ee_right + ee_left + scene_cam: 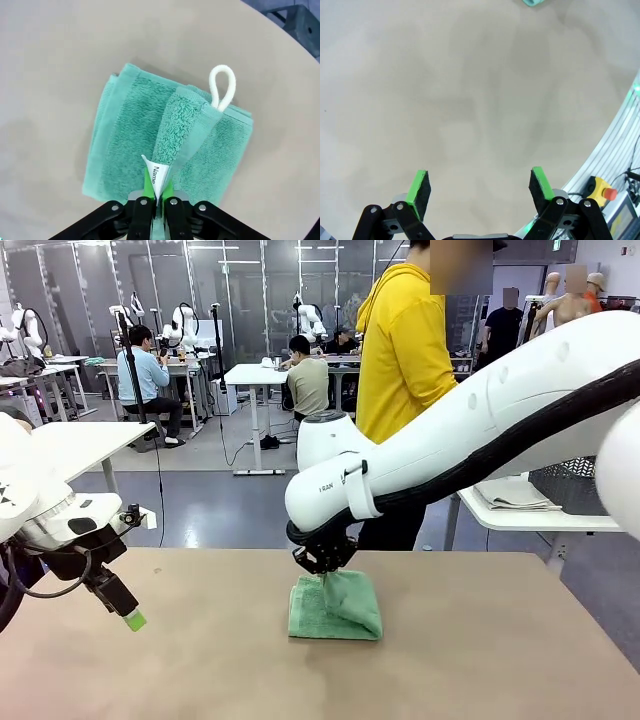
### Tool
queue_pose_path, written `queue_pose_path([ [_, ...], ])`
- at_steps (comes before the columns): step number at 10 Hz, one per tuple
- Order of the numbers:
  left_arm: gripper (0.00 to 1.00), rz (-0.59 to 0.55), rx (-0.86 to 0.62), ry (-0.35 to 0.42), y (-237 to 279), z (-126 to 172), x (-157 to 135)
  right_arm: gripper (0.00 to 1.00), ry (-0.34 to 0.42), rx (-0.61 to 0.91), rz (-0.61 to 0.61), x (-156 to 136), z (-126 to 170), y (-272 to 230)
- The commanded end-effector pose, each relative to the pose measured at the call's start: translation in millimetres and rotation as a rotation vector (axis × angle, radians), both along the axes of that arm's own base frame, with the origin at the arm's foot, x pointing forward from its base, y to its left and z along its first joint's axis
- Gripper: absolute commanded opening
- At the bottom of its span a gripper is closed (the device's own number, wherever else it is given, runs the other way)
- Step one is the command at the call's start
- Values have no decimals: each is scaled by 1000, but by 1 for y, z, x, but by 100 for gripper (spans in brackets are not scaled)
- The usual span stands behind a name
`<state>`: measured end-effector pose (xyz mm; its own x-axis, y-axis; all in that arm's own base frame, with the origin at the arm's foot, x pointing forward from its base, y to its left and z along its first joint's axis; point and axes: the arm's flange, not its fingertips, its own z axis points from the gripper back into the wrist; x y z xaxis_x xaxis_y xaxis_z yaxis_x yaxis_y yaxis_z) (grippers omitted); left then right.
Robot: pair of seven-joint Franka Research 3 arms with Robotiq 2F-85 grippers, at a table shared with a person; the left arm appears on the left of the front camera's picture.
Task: Fold the towels and place them in the basket.
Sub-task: When a person lays out a Towel with hook on the table, fold it in half twice.
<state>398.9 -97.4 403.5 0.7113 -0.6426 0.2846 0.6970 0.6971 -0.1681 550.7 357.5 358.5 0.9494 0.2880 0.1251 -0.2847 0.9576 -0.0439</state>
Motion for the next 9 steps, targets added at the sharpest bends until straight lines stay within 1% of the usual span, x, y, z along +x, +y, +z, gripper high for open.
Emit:
queue_pose_path([
  [1, 100, 12, 12, 1, -1, 1, 3, 14, 14, 3, -39, 5, -3, 10],
  [2, 100, 12, 12, 1, -1, 1, 3, 33, 27, 8, -46, 5, -8, 13],
  [3, 100, 12, 12, 1, -1, 1, 3, 49, 31, 11, -60, 5, -11, 13],
  [4, 100, 12, 12, 1, -1, 1, 3, 69, 28, 18, -66, 4, -10, 12],
  [6, 100, 12, 12, 1, -1, 1, 3, 100, 21, 51, -81, 3, -7, 9],
  [8, 100, 12, 12, 1, -1, 1, 3, 100, 24, 73, -94, 0, -5, 7],
  [9, 100, 12, 12, 1, -1, 1, 3, 93, 23, 80, -100, -1, -3, 5],
])
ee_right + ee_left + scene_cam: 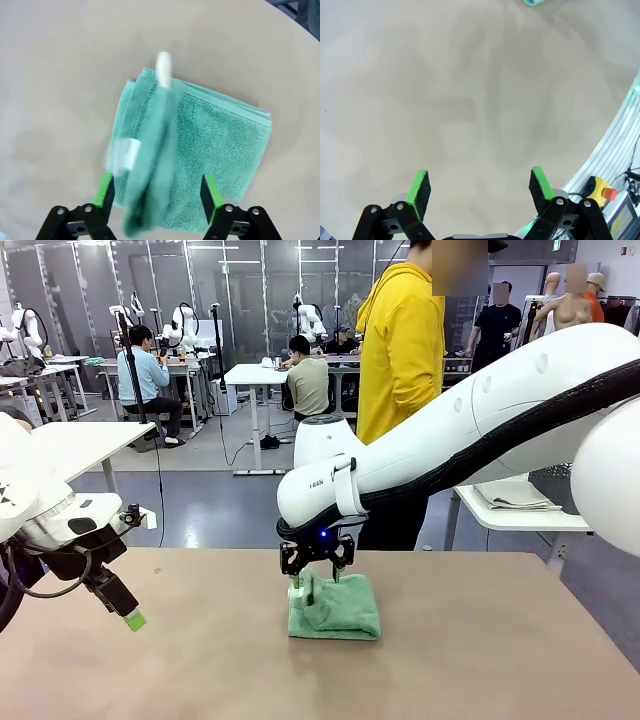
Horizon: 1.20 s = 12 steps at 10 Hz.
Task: Fold the towels and place them in the basket.
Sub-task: When a person lays out a Towel with hook on the table, fold it in half twice, then place the folded Towel with hook on the right side of the table.
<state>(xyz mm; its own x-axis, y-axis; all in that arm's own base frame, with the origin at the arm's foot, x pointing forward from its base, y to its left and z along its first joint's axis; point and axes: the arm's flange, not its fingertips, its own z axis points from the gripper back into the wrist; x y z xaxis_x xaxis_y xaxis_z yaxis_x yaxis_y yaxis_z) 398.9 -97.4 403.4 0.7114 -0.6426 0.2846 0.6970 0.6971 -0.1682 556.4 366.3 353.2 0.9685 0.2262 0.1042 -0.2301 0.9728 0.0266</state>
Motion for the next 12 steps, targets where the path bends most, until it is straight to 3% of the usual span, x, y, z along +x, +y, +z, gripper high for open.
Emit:
queue_pose_path([
  [1, 100, 12, 12, 1, -1, 1, 3, 100, -18, 23, -49, -8, 5, -6],
  [12, 100, 12, 12, 1, -1, 1, 3, 100, -3, 13, -11, 0, 6, -2],
])
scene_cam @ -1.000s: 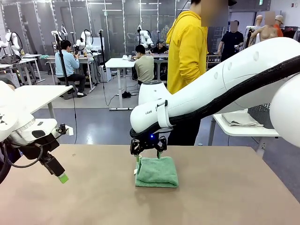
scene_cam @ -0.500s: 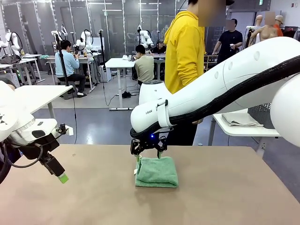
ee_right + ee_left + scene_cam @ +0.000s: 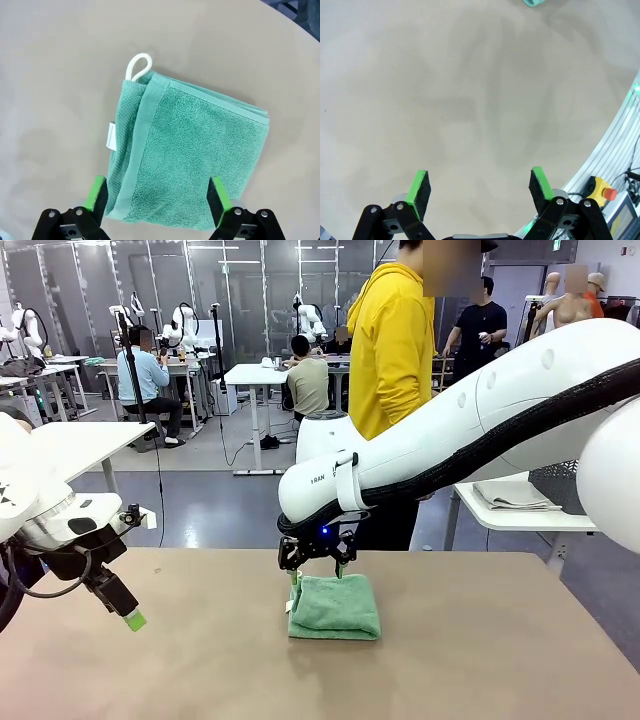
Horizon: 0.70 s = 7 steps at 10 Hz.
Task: Fold the towels and place them in the basket.
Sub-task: Place the folded Towel with hook on the right side of the table.
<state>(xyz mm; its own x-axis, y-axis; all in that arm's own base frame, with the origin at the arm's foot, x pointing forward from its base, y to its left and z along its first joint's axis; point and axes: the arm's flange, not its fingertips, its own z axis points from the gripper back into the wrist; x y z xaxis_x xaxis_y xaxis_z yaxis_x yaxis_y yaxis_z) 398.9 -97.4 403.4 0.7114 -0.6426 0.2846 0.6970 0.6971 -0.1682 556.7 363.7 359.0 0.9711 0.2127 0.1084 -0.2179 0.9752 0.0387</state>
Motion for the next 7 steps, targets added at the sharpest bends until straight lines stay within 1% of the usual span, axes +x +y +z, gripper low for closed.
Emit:
queue_pose_path([
  [1, 100, 12, 12, 1, -1, 1, 3, 100, -2, 0, 2, 0, 0, 1],
  [4, 100, 12, 12, 1, -1, 1, 3, 100, 0, 0, 0, 0, 0, 0],
  [5, 100, 12, 12, 1, -1, 1, 3, 100, 40, 46, 38, -21, 26, -12],
  [6, 100, 12, 12, 1, -1, 1, 3, 100, 16, 46, 50, -35, 40, -31],
  [7, 100, 12, 12, 1, -1, 1, 3, 100, -4, 104, 33, -43, 48, -54],
])
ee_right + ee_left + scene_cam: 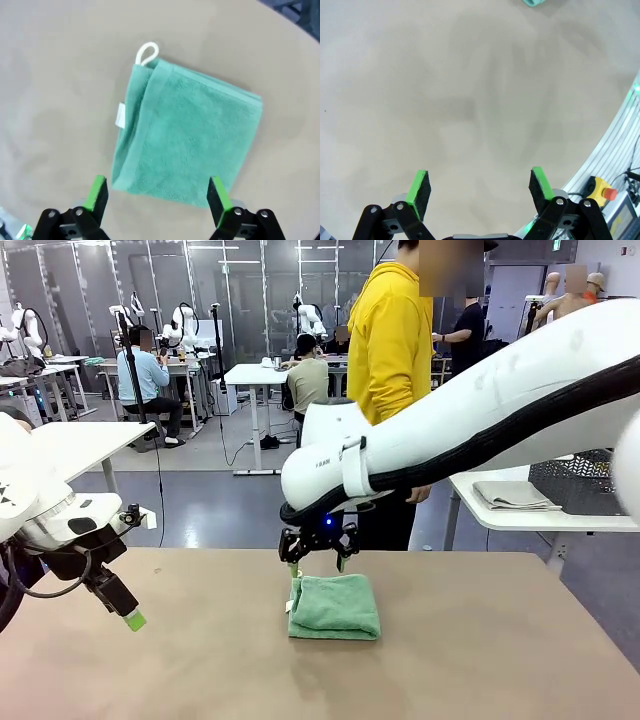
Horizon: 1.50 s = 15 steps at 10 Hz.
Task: Fold the towels and place them in the basket.
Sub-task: Place the folded Towel with hook on the right side of the table.
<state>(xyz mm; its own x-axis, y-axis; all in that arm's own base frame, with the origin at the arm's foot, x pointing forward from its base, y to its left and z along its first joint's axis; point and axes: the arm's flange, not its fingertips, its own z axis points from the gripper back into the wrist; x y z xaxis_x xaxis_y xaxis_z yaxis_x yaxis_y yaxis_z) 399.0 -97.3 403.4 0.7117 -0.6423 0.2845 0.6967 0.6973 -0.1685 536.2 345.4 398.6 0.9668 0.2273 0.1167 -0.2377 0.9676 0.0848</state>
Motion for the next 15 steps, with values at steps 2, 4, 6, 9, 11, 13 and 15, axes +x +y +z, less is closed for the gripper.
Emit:
queue_pose_path([
  [2, 100, 12, 12, 1, -1, 1, 3, 100, -30, 177, -39, -23, 5, -89],
  [4, 100, 12, 12, 1, -1, 1, 3, 100, -39, 269, -83, -25, -6, -133],
  [6, 100, 12, 12, 1, -1, 1, 3, 100, -30, 427, -91, -23, -23, -173],
  [9, 100, 12, 12, 1, -1, 1, 3, 100, -20, 519, -139, -11, -64, -195],
  [11, 100, 12, 12, 1, -1, 1, 3, 100, 0, 614, -118, -3, -84, -204],
  [13, 100, 12, 12, 1, -1, 1, 3, 100, 18, 659, -133, 1, -101, -203],
  [15, 100, 12, 12, 1, -1, 1, 3, 100, 24, 675, -146, 4, -113, -195],
])
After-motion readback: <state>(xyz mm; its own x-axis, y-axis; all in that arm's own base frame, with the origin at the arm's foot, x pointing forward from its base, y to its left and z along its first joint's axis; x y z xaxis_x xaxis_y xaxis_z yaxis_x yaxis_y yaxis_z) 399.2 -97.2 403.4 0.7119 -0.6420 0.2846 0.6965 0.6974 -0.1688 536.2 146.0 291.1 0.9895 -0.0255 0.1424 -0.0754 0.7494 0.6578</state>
